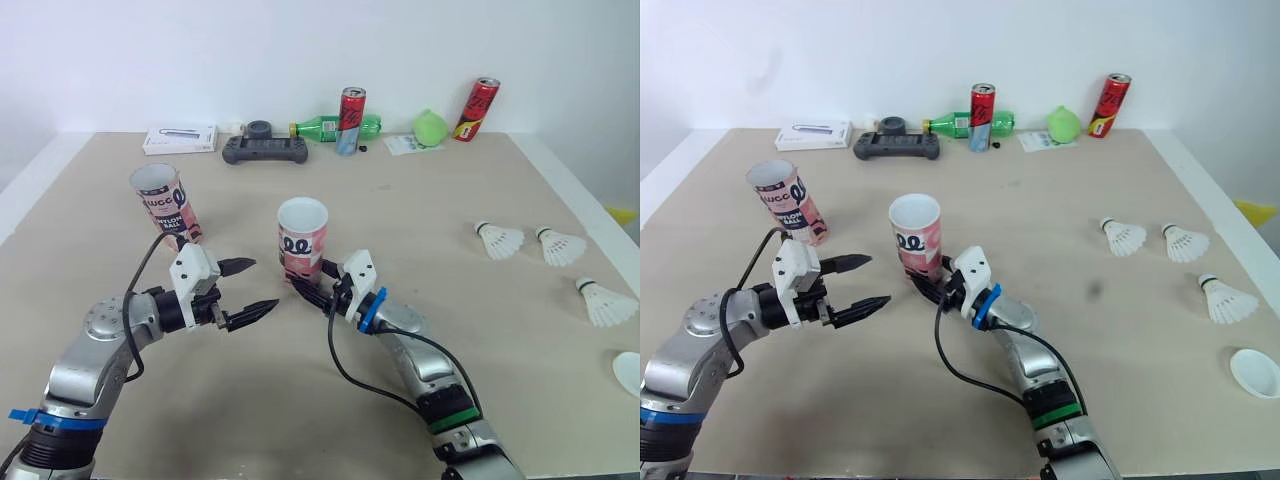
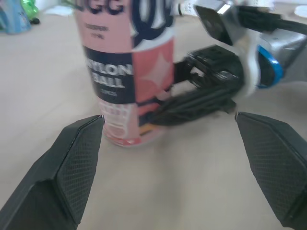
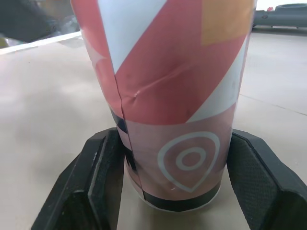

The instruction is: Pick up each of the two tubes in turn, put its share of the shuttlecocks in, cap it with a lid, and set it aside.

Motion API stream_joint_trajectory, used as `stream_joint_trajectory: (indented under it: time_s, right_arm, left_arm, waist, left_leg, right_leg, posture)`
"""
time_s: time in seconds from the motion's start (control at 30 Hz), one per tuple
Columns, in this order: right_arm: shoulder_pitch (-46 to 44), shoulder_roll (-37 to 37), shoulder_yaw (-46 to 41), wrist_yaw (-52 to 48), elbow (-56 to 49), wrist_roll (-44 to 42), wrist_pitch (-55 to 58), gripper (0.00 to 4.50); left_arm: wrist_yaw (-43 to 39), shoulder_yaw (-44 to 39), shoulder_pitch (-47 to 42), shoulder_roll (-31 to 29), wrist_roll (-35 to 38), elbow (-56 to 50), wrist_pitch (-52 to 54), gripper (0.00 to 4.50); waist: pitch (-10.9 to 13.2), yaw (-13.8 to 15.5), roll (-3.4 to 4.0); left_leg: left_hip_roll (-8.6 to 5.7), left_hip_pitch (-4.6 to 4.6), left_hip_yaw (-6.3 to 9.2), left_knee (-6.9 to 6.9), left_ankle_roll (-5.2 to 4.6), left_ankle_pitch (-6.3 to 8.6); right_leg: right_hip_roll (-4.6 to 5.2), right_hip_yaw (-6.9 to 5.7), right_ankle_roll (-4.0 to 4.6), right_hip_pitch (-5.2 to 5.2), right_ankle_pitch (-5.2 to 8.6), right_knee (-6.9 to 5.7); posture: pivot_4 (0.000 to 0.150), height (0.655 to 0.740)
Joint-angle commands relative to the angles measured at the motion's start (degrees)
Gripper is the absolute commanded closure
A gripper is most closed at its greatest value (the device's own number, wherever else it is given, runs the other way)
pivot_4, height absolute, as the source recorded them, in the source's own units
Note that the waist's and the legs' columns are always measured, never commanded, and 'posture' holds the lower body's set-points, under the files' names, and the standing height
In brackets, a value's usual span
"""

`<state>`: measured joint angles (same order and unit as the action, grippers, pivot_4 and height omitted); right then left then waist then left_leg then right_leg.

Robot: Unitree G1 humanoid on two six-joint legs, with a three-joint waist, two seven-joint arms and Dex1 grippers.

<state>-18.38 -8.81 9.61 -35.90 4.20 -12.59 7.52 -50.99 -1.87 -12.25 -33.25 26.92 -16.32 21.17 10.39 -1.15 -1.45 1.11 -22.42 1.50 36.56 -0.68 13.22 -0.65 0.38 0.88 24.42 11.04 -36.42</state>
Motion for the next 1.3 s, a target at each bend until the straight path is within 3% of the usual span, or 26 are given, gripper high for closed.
stream_joint_trajectory:
  time_s: [0.03, 0.17, 0.3, 0.43, 0.67, 0.8, 1.3]
  right_arm:
    - [3.5, -3.4, -7.2, 3.3, -15.5, -4.8, 5.4, 1.39]
    - [9.7, -9.1, -20.7, 10.2, -31.8, -11.1, 15.6, 1.39]
    - [12.8, -15.0, -38.3, 16.2, -38.6, -15.9, 22.8, 1.39]
    - [13.0, -20.8, -54.3, 20.7, -36.9, -18.7, 26.7, 1.39]
    - [15.4, -27.7, -72.6, 24.6, -25.7, -19.9, 29.5, 1.39]
    - [16.9, -28.1, -75.3, 25.7, -18.4, -19.5, 28.0, 1.39]
    - [13.5, -30.6, -67.4, 25.9, 17.0, -11.5, 9.0, 1.39]
  left_arm:
    - [2.5, 2.2, -6.7, 3.2, -0.7, 0.8, 0.0, 0.0]
    - [3.6, 8.7, -17.0, 9.9, -3.1, 6.2, 0.8, 0.0]
    - [4.8, 14.5, -26.2, 19.4, -5.6, 13.9, -0.7, 0.0]
    - [4.2, 18.8, -30.1, 25.4, -7.1, 17.6, -1.8, 0.0]
    - [1.9, 22.7, -31.6, 29.7, -8.4, 18.8, -1.7, 0.0]
    - [0.5, 23.8, -30.5, 29.5, -8.2, 16.1, -0.3, 0.0]
    - [1.3, 24.2, -28.2, 28.2, -7.5, 8.7, 4.6, 0.0]
  waist:
    - [0.0, 0.4, 0.03]
    - [0.0, 1.3, 0.04]
    - [0.0, 1.5, 0.02]
    - [0.0, 1.4, -0.01]
    - [0.0, 0.6, 0.04]
    - [0.0, -0.2, 0.13]
    - [-0.1, -1.7, 0.39]
  left_leg:
    - [-0.02, -0.02, 0.02, 0.0, 0.0, 0.0]
    - [-0.29, -0.11, 0.07, 0.04, 0.09, -0.05]
    - [-0.49, -0.14, -0.01, 0.05, 0.16, -0.09]
    - [-0.63, -0.2, -0.09, 0.11, 0.16, -0.09]
    - [-0.67, -0.12, -0.34, 0.01, -0.11, 0.06]
    - [-0.7, -0.14, -0.4, 0.01, -0.12, 0.06]
    - [-1.33, 0.16, -1.02, 0.01, -0.36, -0.04]
  right_leg:
    - [0.01, -0.01, 0.0, 0.0, 0.0, 0.0]
    - [0.04, 0.16, -0.1, -0.01, -0.05, -0.01]
    - [0.08, 0.45, -0.17, -0.02, -0.09, 0.0]
    - [0.09, 0.65, -0.22, -0.03, -0.12, 0.03]
    - [-0.14, 1.1, -0.18, -0.02, -0.07, 0.09]
    - [-0.12, 1.12, -0.15, -0.03, -0.06, 0.09]
    - [-0.09, 2.56, -0.19, -0.13, -0.08, 0.08]
  posture:
    - [0.15, 0.7377]
    - [0.15, 0.7377]
    - [0.15, 0.7377]
    - [0.15, 0.7377]
    - [0.15, 0.7377]
    - [0.15, 0.7377]
    - [0.15, 0.7377]
